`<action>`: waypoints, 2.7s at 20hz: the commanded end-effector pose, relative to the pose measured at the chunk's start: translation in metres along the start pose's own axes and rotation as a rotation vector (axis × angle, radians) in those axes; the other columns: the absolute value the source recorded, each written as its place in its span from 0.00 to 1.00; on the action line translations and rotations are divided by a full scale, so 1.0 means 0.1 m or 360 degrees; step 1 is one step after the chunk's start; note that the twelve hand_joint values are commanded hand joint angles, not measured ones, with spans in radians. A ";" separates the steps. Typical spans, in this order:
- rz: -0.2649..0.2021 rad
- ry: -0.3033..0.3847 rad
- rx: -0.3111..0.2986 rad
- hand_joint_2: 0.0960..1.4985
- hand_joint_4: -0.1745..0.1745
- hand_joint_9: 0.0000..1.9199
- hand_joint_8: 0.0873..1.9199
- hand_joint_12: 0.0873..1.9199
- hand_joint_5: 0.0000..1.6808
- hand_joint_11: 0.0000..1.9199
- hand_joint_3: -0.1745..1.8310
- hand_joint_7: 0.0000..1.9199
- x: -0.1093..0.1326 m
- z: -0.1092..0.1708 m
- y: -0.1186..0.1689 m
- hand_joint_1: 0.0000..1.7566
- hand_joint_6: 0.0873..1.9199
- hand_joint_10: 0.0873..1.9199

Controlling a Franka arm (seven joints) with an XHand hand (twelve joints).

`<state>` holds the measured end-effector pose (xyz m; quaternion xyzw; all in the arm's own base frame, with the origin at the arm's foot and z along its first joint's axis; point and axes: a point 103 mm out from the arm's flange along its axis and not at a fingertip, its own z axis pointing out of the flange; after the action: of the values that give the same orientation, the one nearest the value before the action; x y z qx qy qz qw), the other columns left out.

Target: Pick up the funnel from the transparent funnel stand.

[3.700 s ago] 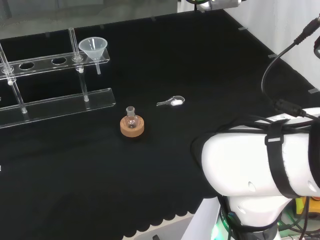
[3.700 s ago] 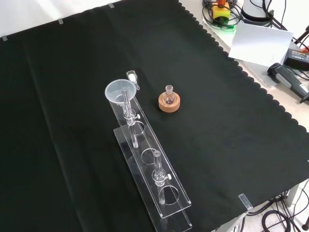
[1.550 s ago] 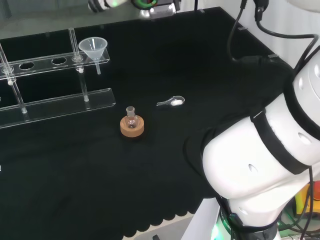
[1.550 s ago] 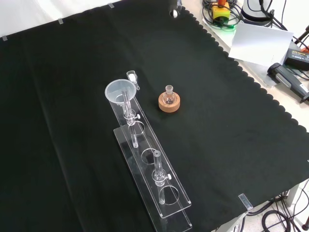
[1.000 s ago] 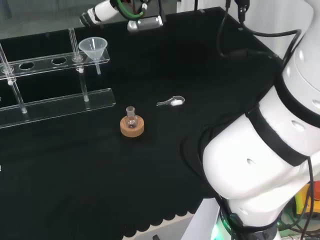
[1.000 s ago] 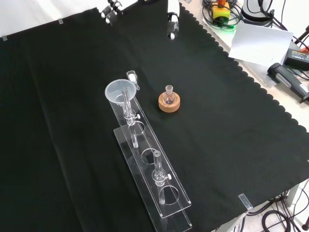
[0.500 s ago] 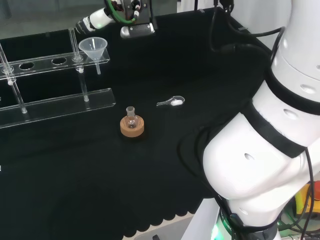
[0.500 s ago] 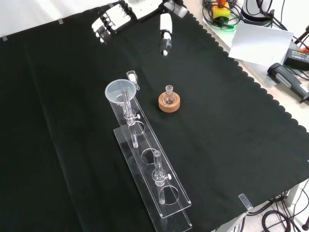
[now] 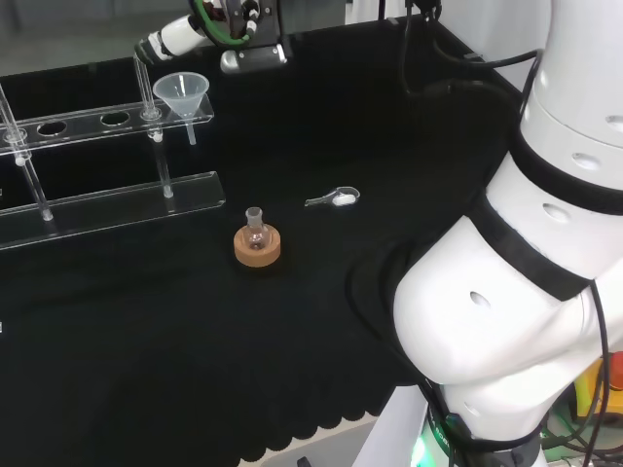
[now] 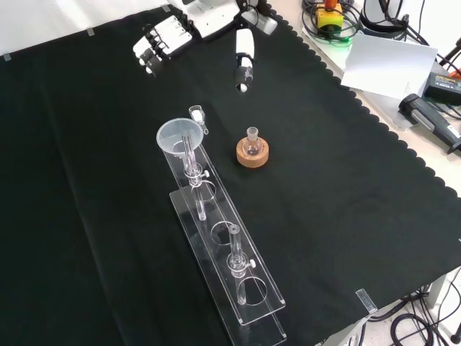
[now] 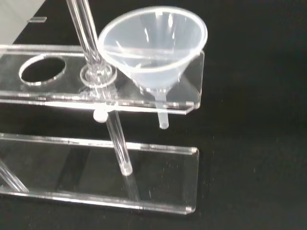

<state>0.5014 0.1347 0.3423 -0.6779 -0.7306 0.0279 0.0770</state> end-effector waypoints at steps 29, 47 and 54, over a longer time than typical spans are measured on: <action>0.0034 -0.0021 0.0269 0.39 0.33 0.00 0.00 0.00 0.00 0.00 0.12 0.01 0.05 0.56 0.44 0.18 0.00 0.00; 0.0049 -0.0023 0.0382 0.39 0.33 0.00 0.00 0.00 0.00 0.00 0.11 0.00 0.03 0.81 0.58 0.20 0.00 0.00; 0.0063 -0.0035 0.0371 0.39 0.36 0.00 0.00 0.00 0.00 0.00 0.11 0.00 0.00 0.82 0.61 0.21 0.00 0.00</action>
<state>0.5480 0.1460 0.2537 -0.6763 -0.7111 0.1210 0.1495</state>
